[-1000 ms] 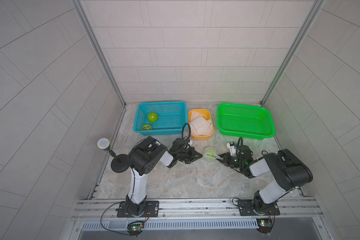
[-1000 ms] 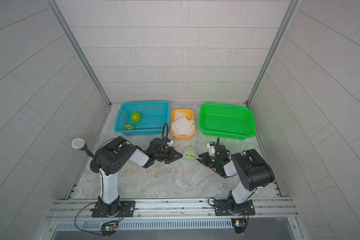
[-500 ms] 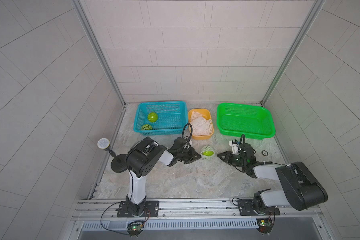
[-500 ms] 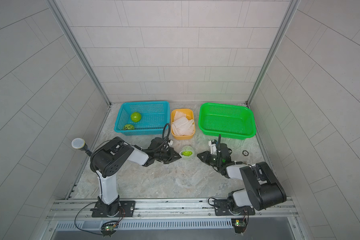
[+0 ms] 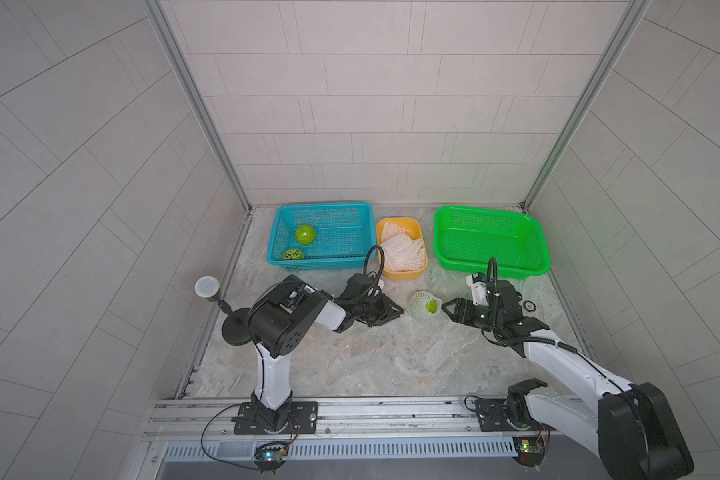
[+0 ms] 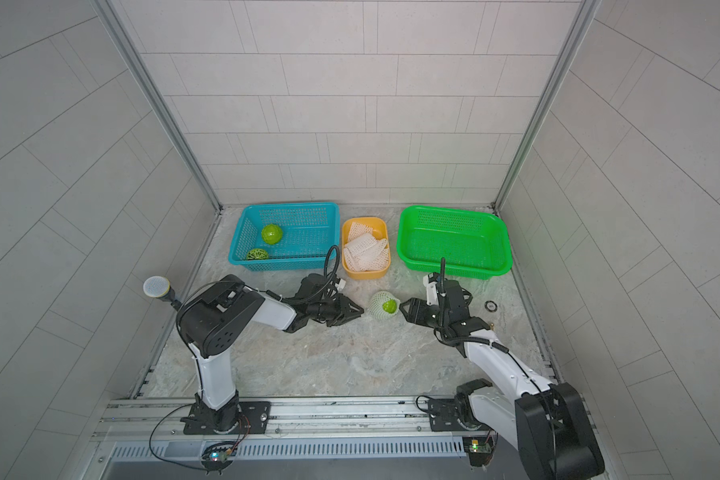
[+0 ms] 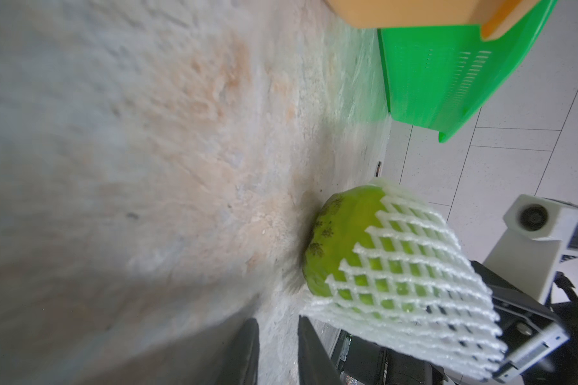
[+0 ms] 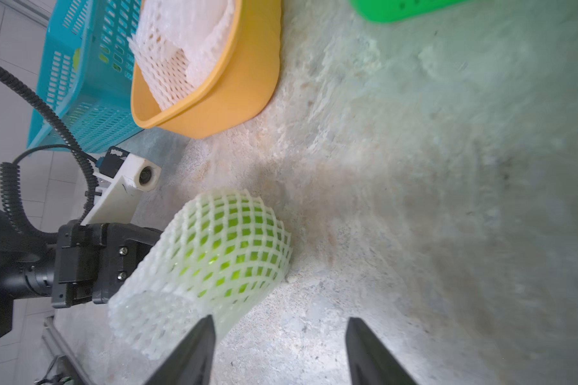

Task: Sleeve custard apples in foam nets
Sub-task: Put on the foam net on the custard apple.

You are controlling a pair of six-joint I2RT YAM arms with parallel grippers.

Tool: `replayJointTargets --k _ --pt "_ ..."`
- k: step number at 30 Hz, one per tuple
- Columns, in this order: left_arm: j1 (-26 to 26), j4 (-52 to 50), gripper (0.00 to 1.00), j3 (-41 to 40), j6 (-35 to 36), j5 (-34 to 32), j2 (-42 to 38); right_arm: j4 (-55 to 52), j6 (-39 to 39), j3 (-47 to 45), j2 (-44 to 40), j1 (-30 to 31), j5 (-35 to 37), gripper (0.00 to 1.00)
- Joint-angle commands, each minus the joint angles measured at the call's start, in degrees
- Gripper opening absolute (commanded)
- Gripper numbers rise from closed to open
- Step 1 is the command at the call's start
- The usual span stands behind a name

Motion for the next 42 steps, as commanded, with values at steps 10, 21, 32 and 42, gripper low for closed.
replayJointTargets --k 10,21,32,42 --pt "-0.2 -18.3 0.46 -2.3 7.7 -6.6 -14.9 -18.9 -3.4 9.1 -6.2 11.5 15.5 1.0" --pt "-0.2 -37.6 0.59 -2.4 16.8 -13.4 -30.2 -11.2 2.1 13.6 3.8 19.6 21.7 1.0" --pt "-0.2 -42.8 0.66 -3.8 19.4 -15.6 -35.8 -7.0 4.2 17.2 14.0 21.1 25.2 1.0" --pt "-0.2 -40.6 0.65 -3.9 18.4 -14.6 -32.8 -6.6 6.0 19.9 22.1 21.2 26.8 0.98"
